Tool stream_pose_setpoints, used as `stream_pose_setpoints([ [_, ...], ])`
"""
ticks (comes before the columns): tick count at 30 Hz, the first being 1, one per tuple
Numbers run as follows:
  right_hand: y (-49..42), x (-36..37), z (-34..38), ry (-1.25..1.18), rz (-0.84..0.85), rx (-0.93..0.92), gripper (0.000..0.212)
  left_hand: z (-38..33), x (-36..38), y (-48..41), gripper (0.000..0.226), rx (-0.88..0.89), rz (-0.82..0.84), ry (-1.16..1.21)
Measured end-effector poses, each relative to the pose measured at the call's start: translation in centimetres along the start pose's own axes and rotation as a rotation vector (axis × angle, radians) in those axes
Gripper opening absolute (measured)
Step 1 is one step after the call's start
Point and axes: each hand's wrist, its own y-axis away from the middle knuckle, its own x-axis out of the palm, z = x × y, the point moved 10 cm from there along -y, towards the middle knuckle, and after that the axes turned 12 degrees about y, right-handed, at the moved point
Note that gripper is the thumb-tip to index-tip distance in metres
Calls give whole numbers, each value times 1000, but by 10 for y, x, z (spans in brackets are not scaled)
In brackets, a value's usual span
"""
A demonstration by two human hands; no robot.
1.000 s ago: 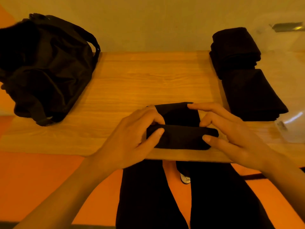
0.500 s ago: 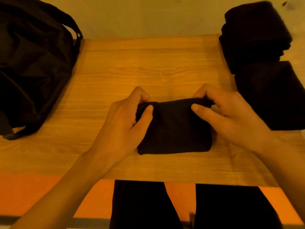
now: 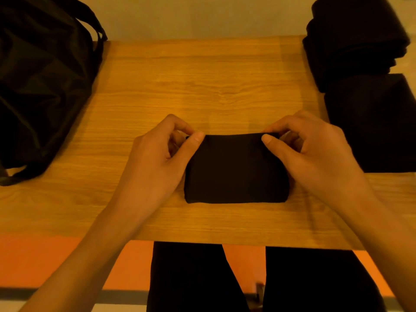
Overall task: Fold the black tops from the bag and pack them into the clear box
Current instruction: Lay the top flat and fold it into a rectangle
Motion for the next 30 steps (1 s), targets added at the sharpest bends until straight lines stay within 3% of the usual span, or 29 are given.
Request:
stream_pose_setpoints([
  [3,13,-18,21,153,-173,-127,30,7,-12,17,30,-80,-54,84],
  [5,24,-18,44,193,-193,-219,36,12,-17,34,27,-154,-85,204],
  [10,31,41,78,547,117,-295,65,16,-9,68,47,-245,-13,335],
  [13,27,54,68,600,155,-268,67,21,-7,69,52,-180,-4,258],
  [19,28,56,61,624,114,-269,62,19,-10,56,38,-42,91,159],
  [22,28,58,61,665,104,-277,61,17,-14,54,44,-23,151,139],
  [26,29,57,63,669,102,-292,61,17,-30,56,43,-86,27,185],
  [28,29,56,64,651,92,-298,61,-3,-37,57,31,22,-97,71],
  [30,31,55,63,558,80,-301,62,-40,-15,55,44,246,-34,-171],
])
